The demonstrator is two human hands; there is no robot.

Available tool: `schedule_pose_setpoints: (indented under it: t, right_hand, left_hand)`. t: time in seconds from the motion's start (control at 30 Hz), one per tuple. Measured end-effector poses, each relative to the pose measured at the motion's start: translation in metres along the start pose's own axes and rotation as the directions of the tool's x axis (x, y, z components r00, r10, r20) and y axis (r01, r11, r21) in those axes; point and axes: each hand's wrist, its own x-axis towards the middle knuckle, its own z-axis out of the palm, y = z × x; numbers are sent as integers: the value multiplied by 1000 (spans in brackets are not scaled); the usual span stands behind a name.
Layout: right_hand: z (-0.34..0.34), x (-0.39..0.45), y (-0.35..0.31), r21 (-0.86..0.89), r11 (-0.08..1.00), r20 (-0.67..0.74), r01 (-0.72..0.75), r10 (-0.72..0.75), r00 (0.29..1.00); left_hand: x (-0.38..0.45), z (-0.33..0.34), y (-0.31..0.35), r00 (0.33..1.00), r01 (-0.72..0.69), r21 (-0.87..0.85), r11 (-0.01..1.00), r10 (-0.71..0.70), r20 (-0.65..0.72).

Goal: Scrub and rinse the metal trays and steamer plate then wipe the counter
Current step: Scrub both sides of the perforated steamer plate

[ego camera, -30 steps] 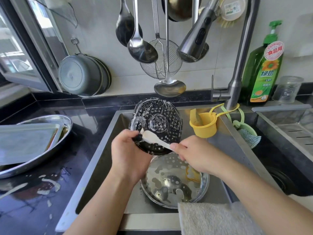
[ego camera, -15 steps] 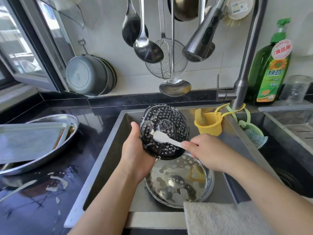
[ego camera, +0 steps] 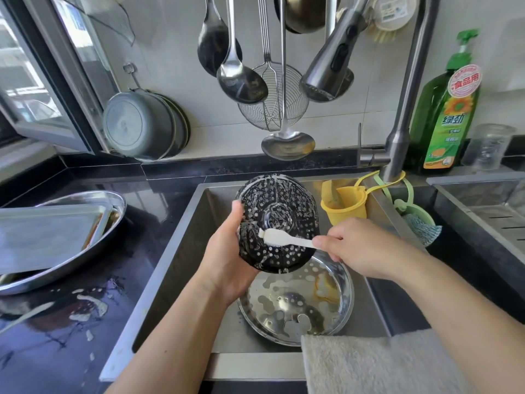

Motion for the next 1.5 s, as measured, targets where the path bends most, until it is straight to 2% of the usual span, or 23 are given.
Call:
schedule_pose_setpoints:
  t: [0.1,0.23,0.3,0.43,0.47,0.6,0.73,0.9,1.03,1.1,1.13,1.2,1.27,1.33,1.37,1.43,1.5]
  right_hand:
    - [23,1,-15,-23,999,-122,41,-43,992]
    - [34,7,-27,123,992,-294,27,10,956]
    - [30,9,-25,194,981,-264,9,44,963]
    - [36,-1,-23,200,979,-21,-37,42,999]
    - [37,-1,-21,187,981,4,-51,51,999]
    - [30,5,-22,184,981,-153,-57,86,985]
    - [50,-8,-38,196,978,-37,70,-64,997]
    - [42,2,-31,223,975,-140,-21,54,989]
    - [51,-8,-39,203,978,-48,45,-36,998]
    - [46,-7,-39,255,967,-45,20,-9,999]
    - [43,-5,-37,283,959,-58,-1,18,998]
    - [41,-3,-36,301,954,-80,-4,30,996]
    - [46,-5,-41,278,959,-76,49,-29,997]
    - [50,-6,-42,229,970,-70,81,-66,995]
    - [49,-5,-39,200,977,-59,75,-64,996]
    - [43,-3,-28,145,989,-45,28,-22,999]
    - [36,0,-18,131,991,-73,-6,16,997]
  left_hand:
    - [6,0,-8,992,-98,77,992,104,-73]
    - [3,6,-17,987,-148,145,978,156,-46]
    - [0,10,-18,982,-179,139,974,185,-29]
    - [6,5,-12,974,-212,-7,977,211,-77]
    - [7,3,-10,974,-216,-57,975,211,-82]
    - [9,0,-9,969,-238,-165,957,223,-102]
    - [9,5,-11,973,-220,-218,951,198,-118]
    - [9,-2,-6,955,-273,-250,929,231,-185]
    - [6,4,-10,966,-235,-162,958,211,-152]
    - [3,5,-8,957,-259,-89,962,243,-158]
    - [2,4,-8,960,-264,-82,961,253,-117]
    - [-1,4,-11,958,-272,76,959,277,-71]
    - [1,7,-17,938,-261,350,900,322,-128]
    - [-2,7,-17,941,-260,405,877,324,-97]
    - [-5,8,-11,930,-292,353,889,349,-110]
    - [-7,6,4,935,-311,72,948,318,-154]
    - [-4,-2,6,961,-273,-253,928,252,-114]
